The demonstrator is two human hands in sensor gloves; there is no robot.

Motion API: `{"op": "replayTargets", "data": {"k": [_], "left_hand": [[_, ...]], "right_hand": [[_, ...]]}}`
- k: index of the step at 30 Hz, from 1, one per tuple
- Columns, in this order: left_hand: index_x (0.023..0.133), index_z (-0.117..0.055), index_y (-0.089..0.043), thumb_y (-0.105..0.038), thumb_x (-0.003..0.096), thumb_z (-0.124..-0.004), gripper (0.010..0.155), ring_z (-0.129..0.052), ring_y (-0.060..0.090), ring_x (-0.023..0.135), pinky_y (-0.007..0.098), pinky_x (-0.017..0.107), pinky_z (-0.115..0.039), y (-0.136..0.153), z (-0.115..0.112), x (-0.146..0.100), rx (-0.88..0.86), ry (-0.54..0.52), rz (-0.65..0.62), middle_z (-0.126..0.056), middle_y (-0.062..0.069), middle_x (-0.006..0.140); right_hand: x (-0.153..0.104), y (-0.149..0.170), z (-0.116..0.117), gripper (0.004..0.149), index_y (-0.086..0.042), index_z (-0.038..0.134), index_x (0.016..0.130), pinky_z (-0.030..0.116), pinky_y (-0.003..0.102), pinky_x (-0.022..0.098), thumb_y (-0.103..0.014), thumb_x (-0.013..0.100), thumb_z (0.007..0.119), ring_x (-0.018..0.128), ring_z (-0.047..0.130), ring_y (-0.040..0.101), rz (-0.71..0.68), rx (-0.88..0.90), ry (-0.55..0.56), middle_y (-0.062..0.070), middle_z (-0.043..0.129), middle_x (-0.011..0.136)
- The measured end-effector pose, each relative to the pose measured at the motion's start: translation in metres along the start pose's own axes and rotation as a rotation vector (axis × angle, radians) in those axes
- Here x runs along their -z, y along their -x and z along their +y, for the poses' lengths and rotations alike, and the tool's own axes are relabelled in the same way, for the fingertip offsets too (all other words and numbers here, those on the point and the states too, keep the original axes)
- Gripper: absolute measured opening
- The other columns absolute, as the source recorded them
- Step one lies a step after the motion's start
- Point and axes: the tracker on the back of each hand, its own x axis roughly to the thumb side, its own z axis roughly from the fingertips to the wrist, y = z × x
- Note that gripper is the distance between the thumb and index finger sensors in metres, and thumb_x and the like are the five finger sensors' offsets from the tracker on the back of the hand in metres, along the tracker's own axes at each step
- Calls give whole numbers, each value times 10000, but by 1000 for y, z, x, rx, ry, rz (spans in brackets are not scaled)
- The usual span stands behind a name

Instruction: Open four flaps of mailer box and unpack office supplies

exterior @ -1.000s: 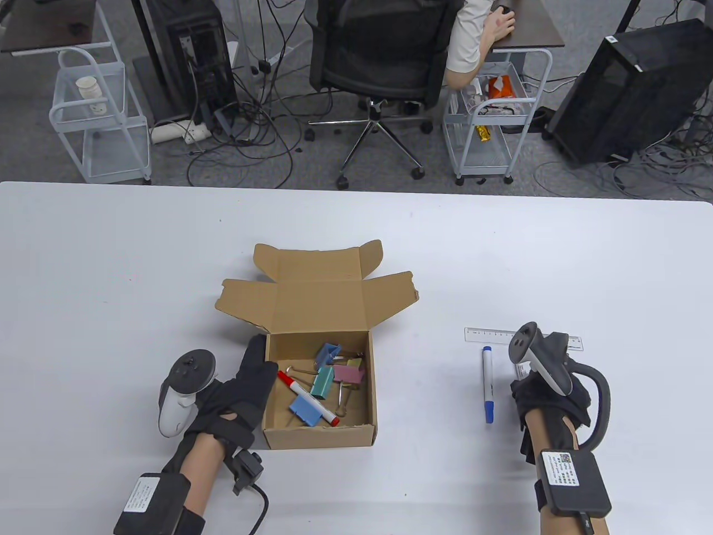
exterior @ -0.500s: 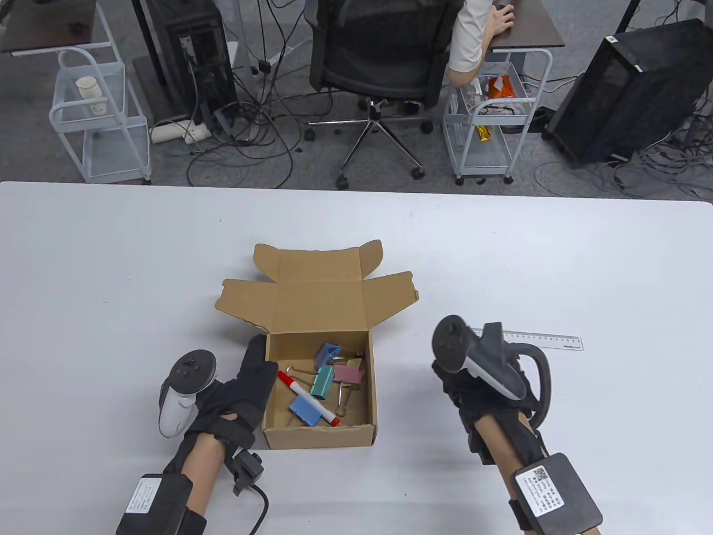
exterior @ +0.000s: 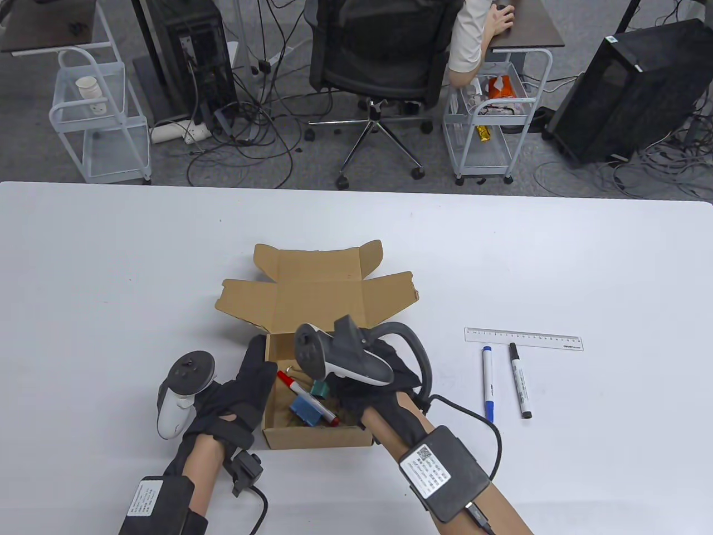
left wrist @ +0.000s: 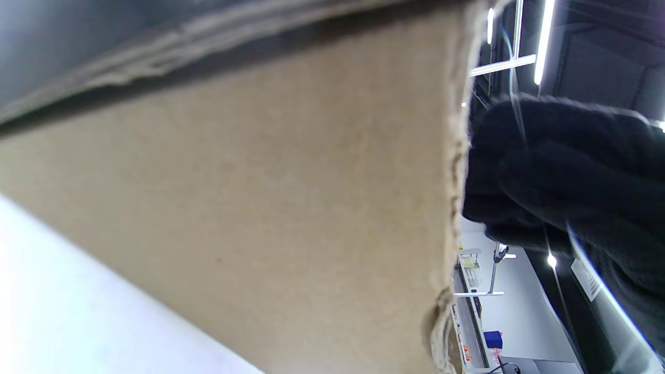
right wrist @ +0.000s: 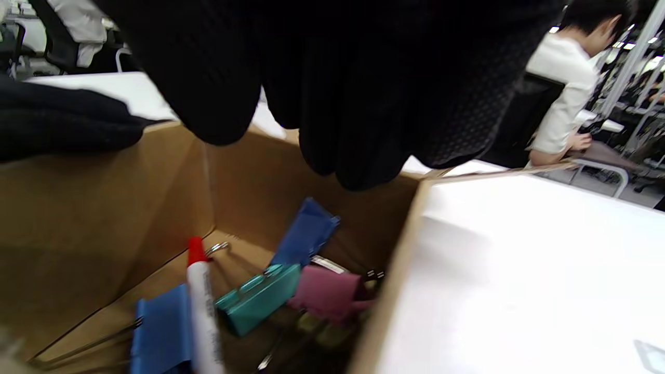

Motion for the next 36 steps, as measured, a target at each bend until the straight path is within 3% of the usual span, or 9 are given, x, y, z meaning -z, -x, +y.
{"op": "replayTargets", "data": {"k": [4,13,19,26,33,36], "left_hand": [[1145,-4,-123,-510,642,-477,792,-183,578,1149,680,787,-337,0,0,0,4,-3,4,-38,280,1235],[1144,-3,-120,-511,640,-477,795,-184,568,1151,676,788,-336,1,0,-1,3,-4,5,-44,282,1235],[1145,-5,-118,-513,640,-476,795,-185,567,1152,676,787,-336,1,0,-1,4,-7,7,-46,283,1235],[1146,-11,-115,-509,645,-482,793,-187,569,1150,673,788,-337,1,0,-1,9,-10,11,-51,286,1234],[1145,-11,-112,-517,639,-479,800,-187,564,1152,673,788,-336,1,0,-1,12,-10,12,-53,286,1235],[1143,-6,-107,-516,639,-479,803,-187,567,1151,674,787,-335,1,0,0,17,-8,12,-54,285,1235]], "right_hand": [[27,-22,22,544,-210,742,1018,938,420,575,-460,548,854,754,1060,247,-28,-17,-106,27,967,937],[62,-43,62,560,-219,734,1024,945,422,575,-479,544,858,796,1058,227,-42,-50,-283,-34,965,970],[71,-53,68,573,-225,732,1019,919,459,583,-505,538,865,767,1041,174,-45,-127,-339,-73,965,936],[75,-75,75,602,-198,736,1015,917,445,569,-536,532,854,706,1039,188,-38,-252,-362,-10,945,908],[81,-60,76,525,-176,742,1016,899,473,589,-484,593,784,668,1029,173,5,-62,-421,-6,945,884],[78,-64,78,601,-141,705,1046,839,533,646,-488,568,817,732,987,222,-20,-59,-436,51,888,945]]}}
